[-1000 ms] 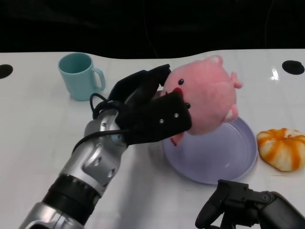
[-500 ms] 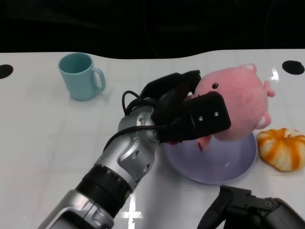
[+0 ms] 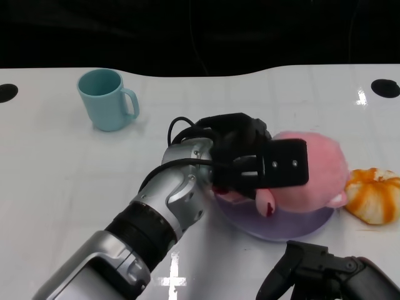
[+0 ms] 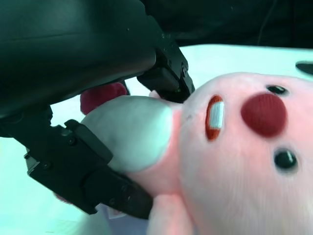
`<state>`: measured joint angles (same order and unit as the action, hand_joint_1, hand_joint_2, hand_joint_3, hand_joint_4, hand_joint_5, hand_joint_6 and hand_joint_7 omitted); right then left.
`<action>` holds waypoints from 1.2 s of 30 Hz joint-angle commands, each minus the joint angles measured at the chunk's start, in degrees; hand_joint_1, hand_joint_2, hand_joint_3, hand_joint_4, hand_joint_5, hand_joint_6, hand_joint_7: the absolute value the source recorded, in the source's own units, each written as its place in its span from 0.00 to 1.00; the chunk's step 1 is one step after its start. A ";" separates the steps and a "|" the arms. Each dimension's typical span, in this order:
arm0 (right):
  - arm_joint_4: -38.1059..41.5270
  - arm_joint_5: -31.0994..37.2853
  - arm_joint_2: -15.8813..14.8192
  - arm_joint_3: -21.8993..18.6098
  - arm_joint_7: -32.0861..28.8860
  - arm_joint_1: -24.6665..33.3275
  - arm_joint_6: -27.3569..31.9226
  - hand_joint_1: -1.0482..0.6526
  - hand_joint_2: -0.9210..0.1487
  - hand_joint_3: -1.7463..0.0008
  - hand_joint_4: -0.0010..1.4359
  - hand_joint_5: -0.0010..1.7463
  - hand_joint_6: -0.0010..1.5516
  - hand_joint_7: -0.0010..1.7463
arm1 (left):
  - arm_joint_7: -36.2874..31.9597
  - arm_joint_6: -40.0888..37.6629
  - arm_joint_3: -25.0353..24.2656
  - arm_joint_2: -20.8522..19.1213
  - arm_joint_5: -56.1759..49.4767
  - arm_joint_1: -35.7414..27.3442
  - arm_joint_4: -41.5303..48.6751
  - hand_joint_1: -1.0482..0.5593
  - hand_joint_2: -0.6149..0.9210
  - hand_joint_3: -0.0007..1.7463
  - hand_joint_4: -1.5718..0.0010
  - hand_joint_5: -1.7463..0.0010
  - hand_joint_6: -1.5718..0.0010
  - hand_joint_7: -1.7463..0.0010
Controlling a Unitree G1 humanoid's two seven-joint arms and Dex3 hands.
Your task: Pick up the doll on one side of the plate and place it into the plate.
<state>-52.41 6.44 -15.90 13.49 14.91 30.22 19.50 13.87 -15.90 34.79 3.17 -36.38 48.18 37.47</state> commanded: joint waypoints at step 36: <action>1.24 -3.25 -1.46 -3.95 1.89 -0.62 -0.46 0.47 0.00 0.80 0.45 0.91 0.38 0.74 | 7.37 8.49 -15.93 -16.75 12.79 -28.51 -48.04 0.30 1.00 0.10 0.80 0.75 0.72 0.92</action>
<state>-50.75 3.37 -16.74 9.70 16.72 29.54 18.70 22.80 -8.31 20.46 -13.55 -24.69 21.23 -9.52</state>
